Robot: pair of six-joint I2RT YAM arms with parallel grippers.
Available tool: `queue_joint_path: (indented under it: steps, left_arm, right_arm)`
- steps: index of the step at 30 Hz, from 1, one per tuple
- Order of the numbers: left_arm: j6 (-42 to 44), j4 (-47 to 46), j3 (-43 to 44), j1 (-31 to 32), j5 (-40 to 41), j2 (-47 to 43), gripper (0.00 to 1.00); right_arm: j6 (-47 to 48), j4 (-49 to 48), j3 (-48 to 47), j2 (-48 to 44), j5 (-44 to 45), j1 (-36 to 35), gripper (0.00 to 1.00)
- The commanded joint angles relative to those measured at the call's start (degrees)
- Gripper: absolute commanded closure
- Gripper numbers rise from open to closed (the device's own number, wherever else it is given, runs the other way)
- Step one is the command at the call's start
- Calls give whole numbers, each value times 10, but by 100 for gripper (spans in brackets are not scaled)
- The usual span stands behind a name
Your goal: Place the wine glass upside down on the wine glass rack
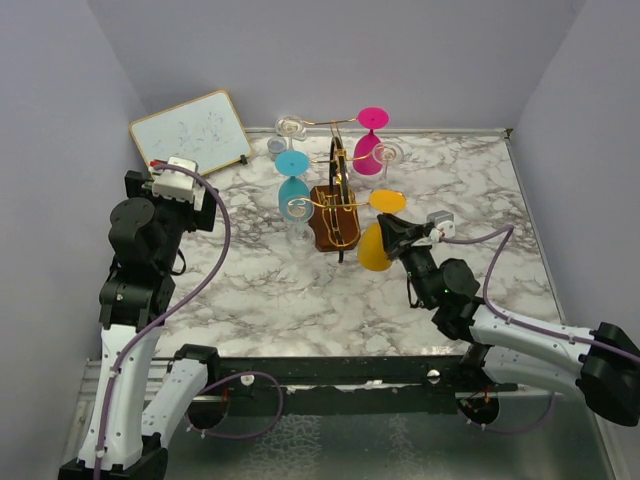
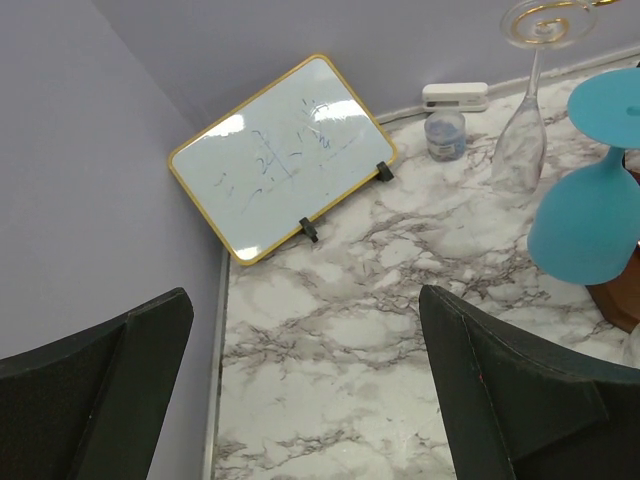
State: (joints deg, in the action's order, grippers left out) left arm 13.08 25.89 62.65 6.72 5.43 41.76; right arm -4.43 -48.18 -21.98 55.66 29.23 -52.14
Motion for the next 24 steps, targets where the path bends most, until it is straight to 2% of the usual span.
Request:
queue_joint_path:
  steps: [1, 24]
  left_arm:
    - [-20, 6, 4, -5, -22, -10, 1]
    - [-27, 18, 1, -9, -37, -10, 1]
  right_arm:
    - [-5, -21, 3, 19, 31, -2, 99]
    - [-18, -128, 27, 91, 164, -2, 99]
